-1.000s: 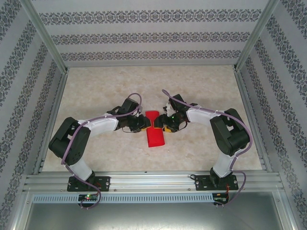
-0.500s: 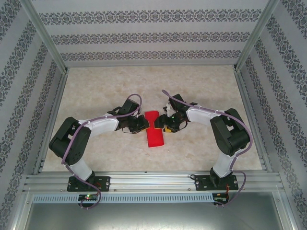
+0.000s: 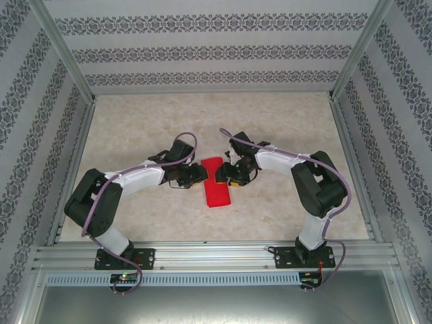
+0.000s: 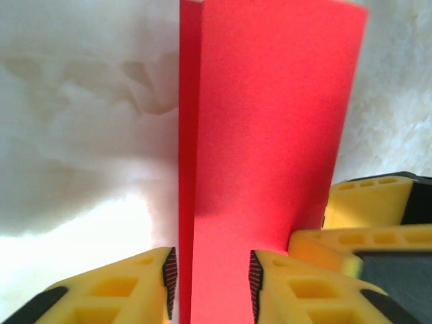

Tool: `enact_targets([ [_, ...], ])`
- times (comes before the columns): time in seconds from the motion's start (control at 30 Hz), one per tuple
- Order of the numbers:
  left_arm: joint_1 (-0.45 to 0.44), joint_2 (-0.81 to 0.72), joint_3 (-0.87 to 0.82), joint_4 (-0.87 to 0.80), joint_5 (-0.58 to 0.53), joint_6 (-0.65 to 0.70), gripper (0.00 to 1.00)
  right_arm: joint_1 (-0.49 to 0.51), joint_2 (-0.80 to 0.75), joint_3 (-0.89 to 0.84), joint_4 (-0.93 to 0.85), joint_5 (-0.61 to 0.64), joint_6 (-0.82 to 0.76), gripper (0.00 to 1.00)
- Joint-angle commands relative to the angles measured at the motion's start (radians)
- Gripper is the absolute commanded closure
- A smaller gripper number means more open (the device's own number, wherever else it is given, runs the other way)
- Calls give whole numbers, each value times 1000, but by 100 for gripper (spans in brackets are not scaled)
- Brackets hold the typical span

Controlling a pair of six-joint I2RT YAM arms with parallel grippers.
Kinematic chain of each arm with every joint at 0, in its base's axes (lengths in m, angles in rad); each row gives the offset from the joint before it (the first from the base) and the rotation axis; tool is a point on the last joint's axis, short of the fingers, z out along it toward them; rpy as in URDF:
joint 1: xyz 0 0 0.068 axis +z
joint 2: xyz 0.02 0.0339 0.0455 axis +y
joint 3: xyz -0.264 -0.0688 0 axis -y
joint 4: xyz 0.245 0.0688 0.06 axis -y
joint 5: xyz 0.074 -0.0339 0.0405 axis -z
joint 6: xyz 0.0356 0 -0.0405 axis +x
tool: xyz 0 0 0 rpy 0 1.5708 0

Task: Fold a paper plane with a square sheet of paper (pick it up from the middle)
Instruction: First fold in half a square sheet of paper at the center of the table.

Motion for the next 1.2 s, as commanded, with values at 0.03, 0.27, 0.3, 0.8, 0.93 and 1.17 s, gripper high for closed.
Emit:
enact_targets([
  [0.03, -8, -138, -15, -132, -178, 21, 59, 14, 19, 41, -83, 97, -30, 41],
  [0.27, -8, -191, -24, -158, -235, 14, 59, 12, 31, 67, -108, 97, -13, 39],
  [0.3, -9, -192, -26, -157, -235, 12, 59, 8, 31, 65, -102, 83, -6, 38],
  [0.8, -9, -182, -27, -150, -213, 15, 59, 13, 79, 41, 49, -77, 47, 40],
  [0.93, -8, -184, -25, -150, -211, 17, 59, 11, 76, 34, 73, -93, 56, 46],
  [1.17, -8, -190, -21, -157, -222, 21, 59, -21, -5, -60, 296, -164, 219, 52],
])
